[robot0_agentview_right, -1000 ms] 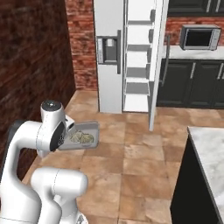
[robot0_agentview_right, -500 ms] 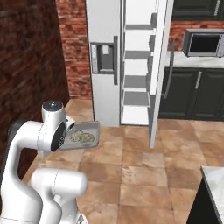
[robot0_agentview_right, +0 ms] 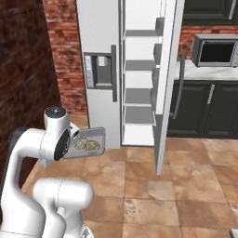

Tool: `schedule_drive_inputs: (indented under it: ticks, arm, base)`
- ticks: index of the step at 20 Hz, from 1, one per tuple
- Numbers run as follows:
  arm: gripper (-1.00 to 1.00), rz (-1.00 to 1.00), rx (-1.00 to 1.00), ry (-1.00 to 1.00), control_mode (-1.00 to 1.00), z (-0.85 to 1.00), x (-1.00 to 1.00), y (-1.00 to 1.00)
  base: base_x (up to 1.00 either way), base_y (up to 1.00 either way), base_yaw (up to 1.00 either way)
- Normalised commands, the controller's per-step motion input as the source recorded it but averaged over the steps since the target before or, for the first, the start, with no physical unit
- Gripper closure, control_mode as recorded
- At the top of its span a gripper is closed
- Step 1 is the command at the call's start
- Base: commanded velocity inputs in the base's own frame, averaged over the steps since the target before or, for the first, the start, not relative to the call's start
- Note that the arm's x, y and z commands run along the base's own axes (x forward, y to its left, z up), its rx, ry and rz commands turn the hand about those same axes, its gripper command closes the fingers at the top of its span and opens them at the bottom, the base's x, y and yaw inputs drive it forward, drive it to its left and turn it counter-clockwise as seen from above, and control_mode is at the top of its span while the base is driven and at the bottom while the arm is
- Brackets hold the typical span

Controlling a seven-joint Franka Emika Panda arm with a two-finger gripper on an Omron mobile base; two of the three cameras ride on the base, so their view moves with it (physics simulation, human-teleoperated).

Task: Place two dumplings into each of the tupperware containers and then place the containers in the fridge.

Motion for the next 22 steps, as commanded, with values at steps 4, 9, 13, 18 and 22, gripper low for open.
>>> schedule_drive_inputs:
  ticks: [4,9,13,18,22]
  arm:
    - [1.0,0.0,0.0,0.0,1.0,0.0,0.0,0.0]
    - [1.0,0.0,0.0,0.0,1.0,0.0,0.0,0.0]
    - [1.0,0.0,0.0,0.0,1.0,0.0,0.0,0.0]
    - [1.0,0.0,0.0,0.0,1.0,0.0,0.0,0.0]
    - [1.0,0.0,0.0,0.0,1.0,0.0,0.0,0.0]
  base:
    - [0.87,-0.01,-0.08]
    - [0.87,-0.04,-0.08]
    - [0.78,-0.15,-0.09]
    - [0.74,-0.27,-0.08]
    - [0.77,-0.3,-0.06]
